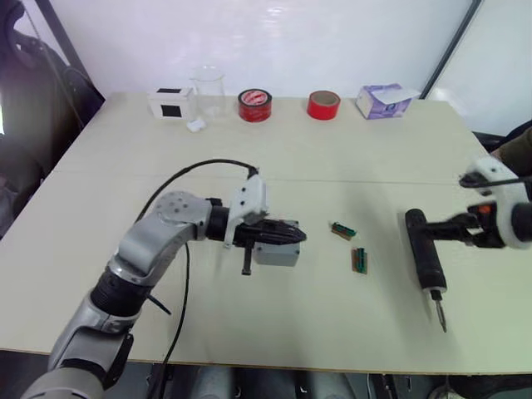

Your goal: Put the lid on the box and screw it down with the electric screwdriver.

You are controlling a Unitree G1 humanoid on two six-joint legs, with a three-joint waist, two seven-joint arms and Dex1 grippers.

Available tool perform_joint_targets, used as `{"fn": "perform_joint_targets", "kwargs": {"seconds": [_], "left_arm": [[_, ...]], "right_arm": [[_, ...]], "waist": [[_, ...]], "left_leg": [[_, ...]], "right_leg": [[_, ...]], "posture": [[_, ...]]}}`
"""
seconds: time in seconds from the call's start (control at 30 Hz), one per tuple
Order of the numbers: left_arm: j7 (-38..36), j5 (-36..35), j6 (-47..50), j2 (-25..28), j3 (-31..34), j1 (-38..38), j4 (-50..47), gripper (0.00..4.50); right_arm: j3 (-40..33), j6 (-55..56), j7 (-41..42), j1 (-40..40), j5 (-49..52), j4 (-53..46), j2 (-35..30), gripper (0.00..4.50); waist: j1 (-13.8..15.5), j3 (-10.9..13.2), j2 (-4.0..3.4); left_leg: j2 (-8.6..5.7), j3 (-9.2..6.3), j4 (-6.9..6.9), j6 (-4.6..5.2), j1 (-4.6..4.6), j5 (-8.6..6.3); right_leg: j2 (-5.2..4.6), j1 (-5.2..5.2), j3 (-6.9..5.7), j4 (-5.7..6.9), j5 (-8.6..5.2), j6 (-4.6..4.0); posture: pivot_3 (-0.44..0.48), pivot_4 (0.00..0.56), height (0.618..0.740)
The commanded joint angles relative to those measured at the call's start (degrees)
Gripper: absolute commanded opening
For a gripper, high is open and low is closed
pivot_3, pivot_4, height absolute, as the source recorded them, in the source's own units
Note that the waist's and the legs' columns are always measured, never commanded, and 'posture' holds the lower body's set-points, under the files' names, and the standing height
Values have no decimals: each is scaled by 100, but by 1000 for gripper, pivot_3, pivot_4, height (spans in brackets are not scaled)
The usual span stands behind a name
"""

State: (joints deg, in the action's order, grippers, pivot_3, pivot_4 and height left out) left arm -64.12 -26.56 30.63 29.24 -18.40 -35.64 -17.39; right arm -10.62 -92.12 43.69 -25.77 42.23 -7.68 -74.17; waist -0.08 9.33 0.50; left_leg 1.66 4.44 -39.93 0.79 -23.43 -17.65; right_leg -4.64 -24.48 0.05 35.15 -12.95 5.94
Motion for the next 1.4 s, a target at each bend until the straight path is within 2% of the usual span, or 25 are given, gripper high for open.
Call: {"fn": "perform_joint_targets", "kwargs": {"seconds": [0.03,0.27,0.47,0.63,0.77,0.87,0.9,0.93,1.03,1.23,1.3,1.4], "left_arm": [[-27,64,-158,-89,-151,73,-254,0],[143,78,-65,-96,-135,275,-456,0],[335,-40,136,-71,-52,454,-668,0],[507,-51,251,-88,-17,495,-747,0],[574,-100,356,23,80,592,-847,0],[623,-118,386,46,137,597,-823,0],[632,-125,392,48,147,591,-815,0],[641,-131,398,44,157,574,-795,0],[646,-137,406,33,170,524,-739,0],[618,-152,415,88,211,513,-662,0],[629,-150,419,117,272,531,-596,0],[688,-165,427,150,540,466,-233,0]], "right_arm": [[408,-38,-12,-145,566,836,-226,4051],[1332,-38,-56,-428,985,1478,-303,4051],[2074,-38,-161,-1032,652,1849,157,4051],[2573,36,-157,-1101,168,1716,287,4051],[2871,196,-96,-1047,-229,1693,335,3310],[2903,356,-225,-1157,-583,2090,619,2369],[2908,380,-225,-1193,-662,2178,685,1925],[2929,419,-204,-1227,-737,2255,758,1824],[3011,440,-79,-1215,-827,2254,838,1775],[2920,505,143,-1158,-948,2219,853,1775],[2661,699,136,-1423,-1054,2556,979,1775],[1789,1323,-215,-2284,-1213,3372,1280,1775]], "waist": [[-25,0,-1],[-61,0,-5],[-56,0,-4],[-36,0,-5],[-46,0,-5],[-50,-4,5],[-56,-12,23],[-68,-19,38],[-89,-41,77],[-70,-60,106],[-78,-61,108],[-152,-54,98]], "left_leg": [[-2,3,-1,0,0,0],[0,5,-1,0,1,0],[-2,6,-3,0,0,0],[-3,3,-3,0,-3,0],[-4,3,-3,0,-3,0],[-4,2,-4,0,-3,0],[-4,2,-5,0,-1,0],[-3,2,-5,0,3,0],[0,6,-7,0,10,0],[9,4,-12,-1,13,1],[9,5,-12,-1,13,1],[8,18,-15,-3,19,2]], "right_leg": [[-1,0,5,0,0,0],[5,-6,11,4,0,1],[3,-6,13,2,0,1],[4,-6,12,3,0,2],[2,-5,12,2,1,3],[2,-4,11,2,1,3],[3,-2,11,1,1,2],[5,4,10,0,1,2],[3,12,11,-5,4,-3],[0,17,10,-5,9,-10],[0,17,10,-5,9,-10],[4,17,14,-5,21,-24]], "posture": [[0,150,740],[0,150,740],[0,150,740],[0,150,740],[0,150,740],[0,150,740],[0,150,740],[0,150,740],[0,150,740],[0,150,740],[0,150,740],[0,150,740]]}}
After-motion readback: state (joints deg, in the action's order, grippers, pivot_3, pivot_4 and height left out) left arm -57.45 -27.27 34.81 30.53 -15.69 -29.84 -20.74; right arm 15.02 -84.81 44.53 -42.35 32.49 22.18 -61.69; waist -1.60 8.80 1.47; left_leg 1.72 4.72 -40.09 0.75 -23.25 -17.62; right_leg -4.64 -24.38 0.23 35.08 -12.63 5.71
